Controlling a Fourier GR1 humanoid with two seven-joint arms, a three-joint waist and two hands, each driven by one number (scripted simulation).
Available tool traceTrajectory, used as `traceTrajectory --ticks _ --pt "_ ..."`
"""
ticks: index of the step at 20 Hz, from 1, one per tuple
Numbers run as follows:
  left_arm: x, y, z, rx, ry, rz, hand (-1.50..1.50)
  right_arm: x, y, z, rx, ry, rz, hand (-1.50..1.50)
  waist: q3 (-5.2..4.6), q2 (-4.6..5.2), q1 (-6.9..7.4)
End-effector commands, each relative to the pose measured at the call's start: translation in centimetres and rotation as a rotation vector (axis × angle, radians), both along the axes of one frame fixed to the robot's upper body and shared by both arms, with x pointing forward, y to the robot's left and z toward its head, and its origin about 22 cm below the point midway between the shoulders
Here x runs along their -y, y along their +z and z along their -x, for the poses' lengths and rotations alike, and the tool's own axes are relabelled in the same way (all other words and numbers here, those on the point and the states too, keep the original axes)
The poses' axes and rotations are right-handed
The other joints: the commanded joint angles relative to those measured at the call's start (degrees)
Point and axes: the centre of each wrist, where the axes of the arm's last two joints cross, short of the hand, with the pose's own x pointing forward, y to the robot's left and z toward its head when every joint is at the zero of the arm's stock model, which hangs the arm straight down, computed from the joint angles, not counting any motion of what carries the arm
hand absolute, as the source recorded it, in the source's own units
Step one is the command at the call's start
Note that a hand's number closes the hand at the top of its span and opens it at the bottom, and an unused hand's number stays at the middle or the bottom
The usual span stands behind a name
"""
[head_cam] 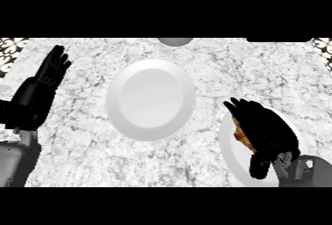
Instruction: Pick the croissant from the plate and place it in the plate
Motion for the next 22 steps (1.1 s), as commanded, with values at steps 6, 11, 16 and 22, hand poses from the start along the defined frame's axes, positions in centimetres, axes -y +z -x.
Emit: traceTrajectory --ticks 6,11,16,22 --pt "-0.7 -0.9 0.4 0.018 0.020 0.000 0.00 1.9 -3.2 -1.8 -0.044 -0.073 0.048 -1.50 0.01 0.01 0.01" --pt "-0.1 0.0 0.3 0.005 -0.001 0.009 0.00 3.1 -7.6 -1.1 -0.085 -0.055 0.077 -1.50 0.03 0.03 0.11" --pt "-0.8 -2.1 0.3 -0.004 0.003 0.006 0.00 2.6 -6.9 -2.9 -0.119 -0.070 0.077 -1.50 0.00 0.03 -0.02" --pt "0.4 0.1 -0.5 -0.005 0.002 0.007 0.00 2.2 -10.2 -3.8 -0.107 -0.091 0.162 -1.50 0.01 0.08 0.04"
